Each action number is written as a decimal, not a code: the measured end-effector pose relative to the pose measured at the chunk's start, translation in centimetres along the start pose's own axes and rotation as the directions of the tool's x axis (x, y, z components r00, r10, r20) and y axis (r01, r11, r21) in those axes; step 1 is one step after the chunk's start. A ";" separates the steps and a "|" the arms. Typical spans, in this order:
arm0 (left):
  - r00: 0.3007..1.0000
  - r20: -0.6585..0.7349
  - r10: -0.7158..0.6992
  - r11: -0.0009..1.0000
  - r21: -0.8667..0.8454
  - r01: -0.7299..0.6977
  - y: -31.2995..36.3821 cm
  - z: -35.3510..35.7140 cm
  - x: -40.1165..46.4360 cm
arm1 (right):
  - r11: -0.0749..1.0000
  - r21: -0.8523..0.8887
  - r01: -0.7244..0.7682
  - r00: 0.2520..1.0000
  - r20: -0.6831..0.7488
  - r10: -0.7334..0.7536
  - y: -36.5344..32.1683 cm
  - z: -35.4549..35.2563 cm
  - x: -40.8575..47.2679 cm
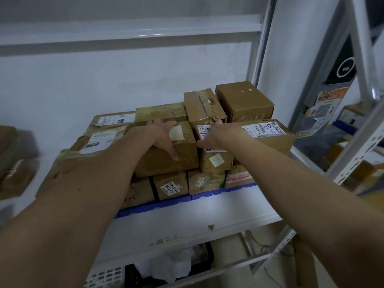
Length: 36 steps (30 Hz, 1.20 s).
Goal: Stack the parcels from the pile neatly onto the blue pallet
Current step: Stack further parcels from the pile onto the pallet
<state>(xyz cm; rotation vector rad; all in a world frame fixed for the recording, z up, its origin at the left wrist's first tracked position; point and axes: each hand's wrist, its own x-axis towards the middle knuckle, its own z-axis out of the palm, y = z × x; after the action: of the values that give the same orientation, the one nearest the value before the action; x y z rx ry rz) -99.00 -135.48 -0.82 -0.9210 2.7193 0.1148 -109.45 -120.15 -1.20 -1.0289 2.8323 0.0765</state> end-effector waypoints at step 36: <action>0.986 -0.122 0.110 0.979 -0.161 -0.129 0.6 0.3 -0.1 | 0.922 -0.011 0.388 0.919 -0.068 -0.387 0.7 -2.1 -1.0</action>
<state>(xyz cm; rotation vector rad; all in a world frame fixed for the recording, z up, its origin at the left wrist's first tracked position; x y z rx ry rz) -99.18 -134.89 -1.08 -0.8296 2.9055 0.3305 -109.36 -119.14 1.04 -1.5977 2.6225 -0.0030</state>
